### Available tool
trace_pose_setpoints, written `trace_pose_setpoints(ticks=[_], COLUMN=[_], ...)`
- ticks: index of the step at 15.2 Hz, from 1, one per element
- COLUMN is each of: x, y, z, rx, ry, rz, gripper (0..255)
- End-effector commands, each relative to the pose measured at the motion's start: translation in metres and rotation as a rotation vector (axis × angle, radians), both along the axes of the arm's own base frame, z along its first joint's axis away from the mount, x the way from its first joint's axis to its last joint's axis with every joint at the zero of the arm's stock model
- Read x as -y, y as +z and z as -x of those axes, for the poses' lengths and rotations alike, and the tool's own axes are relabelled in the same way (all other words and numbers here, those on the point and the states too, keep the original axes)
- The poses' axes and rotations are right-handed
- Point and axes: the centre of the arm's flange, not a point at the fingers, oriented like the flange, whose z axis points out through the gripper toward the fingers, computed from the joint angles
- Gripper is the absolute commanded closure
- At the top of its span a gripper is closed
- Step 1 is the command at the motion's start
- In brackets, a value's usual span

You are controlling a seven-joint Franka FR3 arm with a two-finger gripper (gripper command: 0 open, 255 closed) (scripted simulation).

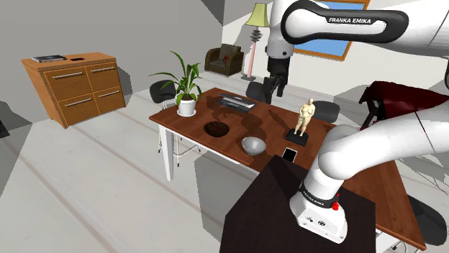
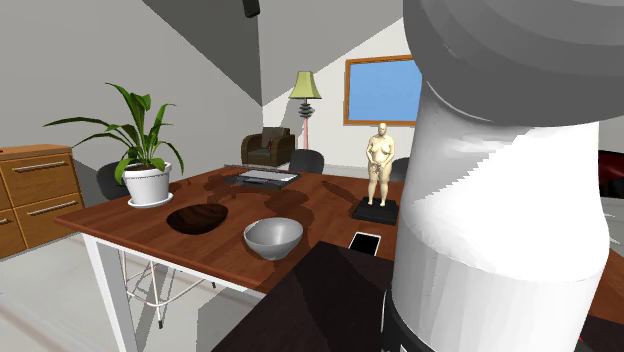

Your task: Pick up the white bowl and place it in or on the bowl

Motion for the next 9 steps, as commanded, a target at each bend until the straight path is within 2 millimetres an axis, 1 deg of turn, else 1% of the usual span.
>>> trace_pose_setpoints(ticks=[1, 9], x=[0.0, 0.032], y=[0.0, -0.094], z=[0.0, -0.035], rx=[0.0, -0.003], ry=[0.0, -0.009], rz=[0.0, 0.018], gripper=[0, 0])
